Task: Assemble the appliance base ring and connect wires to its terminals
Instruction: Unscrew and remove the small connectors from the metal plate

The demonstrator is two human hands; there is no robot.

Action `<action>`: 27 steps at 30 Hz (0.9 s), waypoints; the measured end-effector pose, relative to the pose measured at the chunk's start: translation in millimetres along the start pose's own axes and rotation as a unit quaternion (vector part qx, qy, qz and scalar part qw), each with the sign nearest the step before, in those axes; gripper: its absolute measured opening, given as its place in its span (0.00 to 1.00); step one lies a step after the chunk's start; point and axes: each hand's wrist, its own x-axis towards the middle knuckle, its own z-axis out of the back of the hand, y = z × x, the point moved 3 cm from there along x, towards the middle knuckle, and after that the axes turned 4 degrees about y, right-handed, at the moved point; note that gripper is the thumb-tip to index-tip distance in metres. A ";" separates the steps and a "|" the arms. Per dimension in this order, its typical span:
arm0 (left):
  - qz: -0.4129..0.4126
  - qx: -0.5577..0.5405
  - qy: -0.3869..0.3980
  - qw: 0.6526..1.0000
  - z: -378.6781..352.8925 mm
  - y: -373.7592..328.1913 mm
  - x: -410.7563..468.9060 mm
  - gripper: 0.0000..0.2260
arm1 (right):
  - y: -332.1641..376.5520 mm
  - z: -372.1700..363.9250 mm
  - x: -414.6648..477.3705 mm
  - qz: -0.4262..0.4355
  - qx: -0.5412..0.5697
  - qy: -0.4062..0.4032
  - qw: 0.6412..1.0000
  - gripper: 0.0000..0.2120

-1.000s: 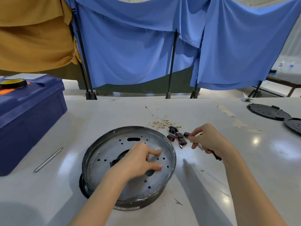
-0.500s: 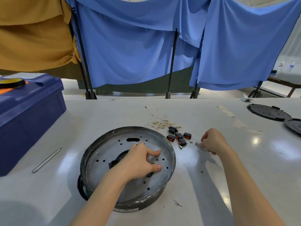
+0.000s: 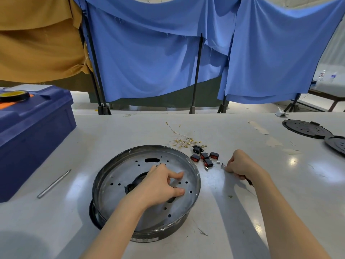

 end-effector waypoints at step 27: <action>-0.071 -0.216 -0.157 0.961 23.5 -40.5 -10.9 0.03 | 83.6 -20.5 -92.6 0.298 0.259 0.174 0.902 0.04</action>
